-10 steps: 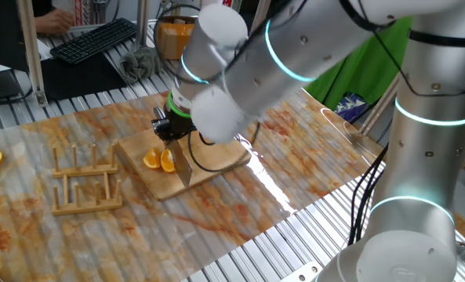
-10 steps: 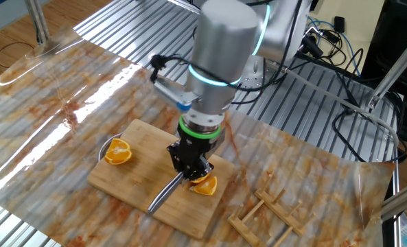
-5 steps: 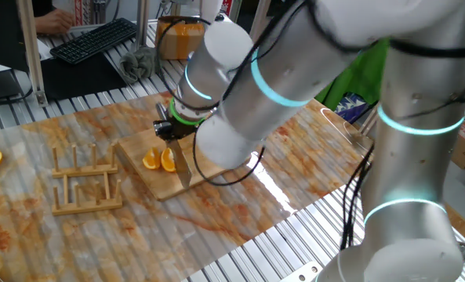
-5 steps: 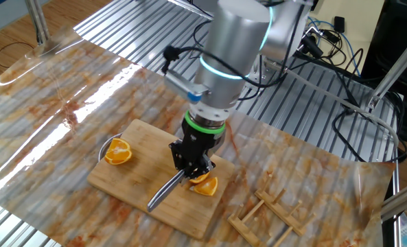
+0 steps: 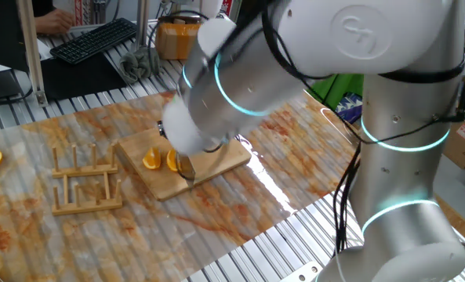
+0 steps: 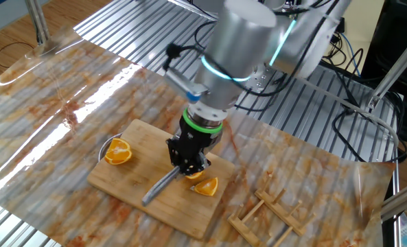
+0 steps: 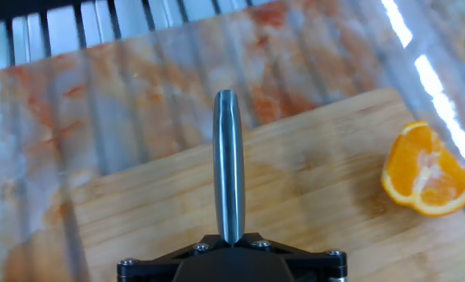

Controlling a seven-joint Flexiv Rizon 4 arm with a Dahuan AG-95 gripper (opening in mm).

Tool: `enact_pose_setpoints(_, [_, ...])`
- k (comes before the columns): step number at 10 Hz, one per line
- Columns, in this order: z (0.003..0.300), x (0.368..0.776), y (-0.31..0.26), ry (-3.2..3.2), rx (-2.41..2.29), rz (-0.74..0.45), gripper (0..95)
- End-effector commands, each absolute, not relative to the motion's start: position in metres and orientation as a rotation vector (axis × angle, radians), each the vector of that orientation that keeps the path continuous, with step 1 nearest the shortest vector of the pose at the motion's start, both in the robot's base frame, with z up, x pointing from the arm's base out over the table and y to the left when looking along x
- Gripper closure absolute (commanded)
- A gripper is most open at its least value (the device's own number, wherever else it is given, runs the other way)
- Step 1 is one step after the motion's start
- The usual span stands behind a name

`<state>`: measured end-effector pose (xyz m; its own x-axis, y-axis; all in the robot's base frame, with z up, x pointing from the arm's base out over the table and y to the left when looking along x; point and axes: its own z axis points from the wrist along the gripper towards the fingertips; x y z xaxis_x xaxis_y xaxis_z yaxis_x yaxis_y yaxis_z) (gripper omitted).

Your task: Chop the orange

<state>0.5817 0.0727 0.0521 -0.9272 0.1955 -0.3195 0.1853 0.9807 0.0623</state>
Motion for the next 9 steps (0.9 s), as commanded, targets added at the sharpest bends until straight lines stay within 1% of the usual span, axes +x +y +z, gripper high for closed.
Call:
enact_pose_setpoints(1, [0.0418, 0.5941, 0.0726, 2.783, 0.274, 0.042, 95.0])
enact_pose_setpoints(4, [0.0438, 0.5931, 0.0714, 2.818, 0.259, 0.034, 95.0])
enact_pose_setpoints(6, [0.046, 0.5917, 0.073, 2.814, 0.267, 0.06, 95.0])
enact_pose_setpoints(9, [0.0442, 0.5971, 0.0723, 2.814, 0.261, 0.044, 95.0])
